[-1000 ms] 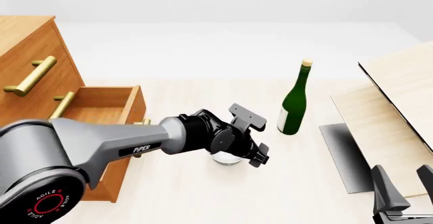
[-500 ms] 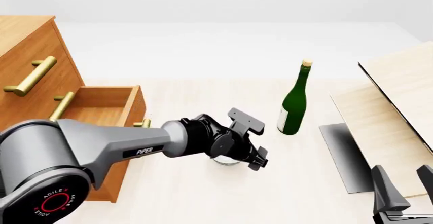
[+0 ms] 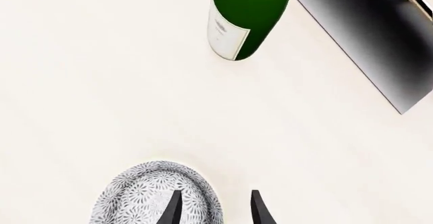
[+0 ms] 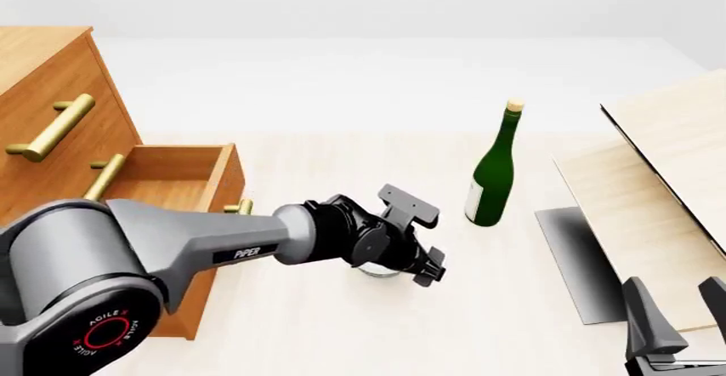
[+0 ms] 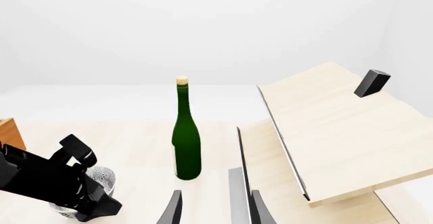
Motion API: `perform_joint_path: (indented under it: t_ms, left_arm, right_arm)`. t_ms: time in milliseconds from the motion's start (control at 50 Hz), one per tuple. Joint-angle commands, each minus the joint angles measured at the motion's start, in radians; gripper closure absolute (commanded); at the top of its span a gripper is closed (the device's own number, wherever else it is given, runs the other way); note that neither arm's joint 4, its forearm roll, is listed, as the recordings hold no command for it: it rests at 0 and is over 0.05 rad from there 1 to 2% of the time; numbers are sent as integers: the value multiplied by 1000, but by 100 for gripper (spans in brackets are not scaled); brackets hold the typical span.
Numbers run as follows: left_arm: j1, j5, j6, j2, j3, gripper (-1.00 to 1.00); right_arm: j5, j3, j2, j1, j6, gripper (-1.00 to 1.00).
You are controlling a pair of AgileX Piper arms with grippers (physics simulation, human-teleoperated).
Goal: Put the bowl in the bottom drawer of the cabinet.
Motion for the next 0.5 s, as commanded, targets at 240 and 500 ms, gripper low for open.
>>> perform_joint_path:
  t_ms: [240,500]
  left_arm:
    - [4,-28,-16,12,16,-100]
    - [3,-32,-17,16,19,-100]
  right_arm:
    - [0,0,0,0,0,-100]
    - [0,0,0,0,0,-100]
